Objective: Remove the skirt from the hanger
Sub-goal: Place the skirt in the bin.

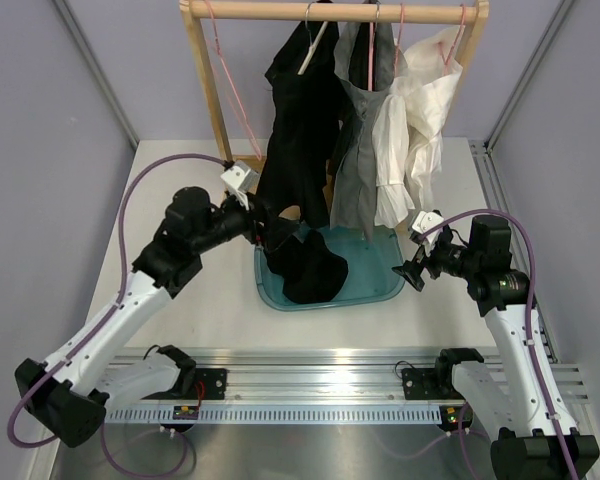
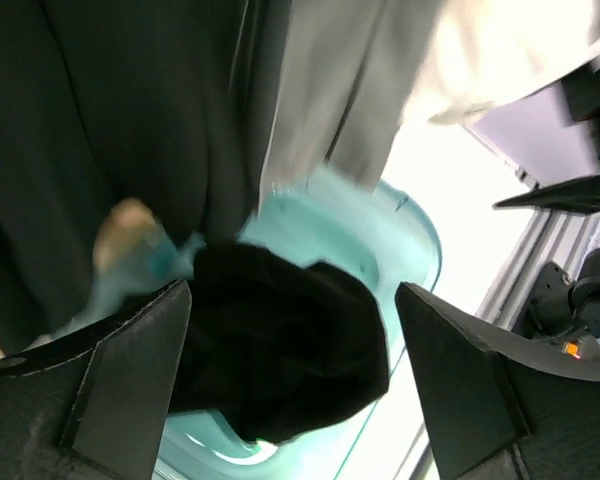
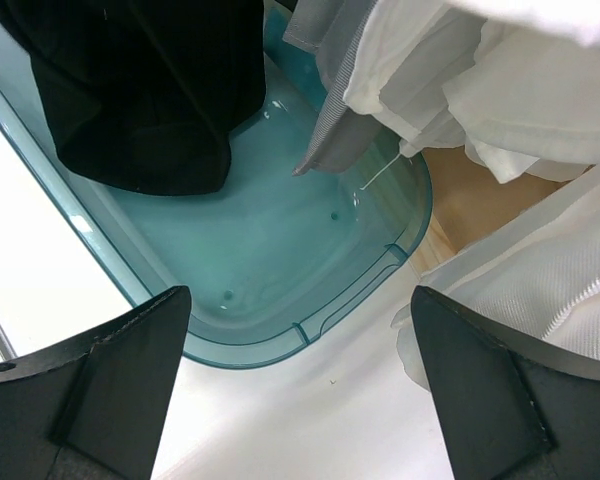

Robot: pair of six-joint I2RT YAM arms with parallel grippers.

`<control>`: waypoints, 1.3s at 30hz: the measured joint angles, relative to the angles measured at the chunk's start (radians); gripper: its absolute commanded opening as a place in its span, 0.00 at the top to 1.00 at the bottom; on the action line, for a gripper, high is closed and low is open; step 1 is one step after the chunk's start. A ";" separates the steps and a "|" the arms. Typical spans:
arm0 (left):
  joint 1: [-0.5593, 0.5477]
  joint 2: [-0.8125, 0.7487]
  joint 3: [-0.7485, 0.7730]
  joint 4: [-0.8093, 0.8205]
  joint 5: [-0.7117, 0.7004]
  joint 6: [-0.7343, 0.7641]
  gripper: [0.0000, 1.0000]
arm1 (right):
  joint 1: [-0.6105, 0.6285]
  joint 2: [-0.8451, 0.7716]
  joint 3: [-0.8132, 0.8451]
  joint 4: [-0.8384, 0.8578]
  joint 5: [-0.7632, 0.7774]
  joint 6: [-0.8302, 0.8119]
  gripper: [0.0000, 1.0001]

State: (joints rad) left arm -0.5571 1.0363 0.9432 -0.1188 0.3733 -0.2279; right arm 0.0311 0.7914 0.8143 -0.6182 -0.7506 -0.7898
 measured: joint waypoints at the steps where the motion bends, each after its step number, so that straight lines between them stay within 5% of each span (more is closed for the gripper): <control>1: 0.000 -0.013 0.046 -0.027 0.000 0.024 0.06 | 0.000 0.000 0.000 0.000 0.000 0.000 0.01; 10: 0.000 0.038 0.490 -0.101 -0.085 0.077 0.03 | 0.000 0.005 0.000 0.000 0.000 0.000 0.00; 23: 0.061 0.570 1.233 -0.009 -0.203 -0.016 0.41 | -0.001 0.013 0.000 0.000 -0.001 0.000 0.00; 39: 0.064 0.774 1.228 0.007 -0.231 0.015 0.65 | -0.001 0.015 0.000 -0.008 -0.003 -0.001 0.00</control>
State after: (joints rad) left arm -0.4934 1.8099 2.1708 -0.1120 0.1425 -0.2131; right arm 0.0303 0.8062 0.8139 -0.6262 -0.7536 -0.7906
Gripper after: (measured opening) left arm 0.388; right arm 0.993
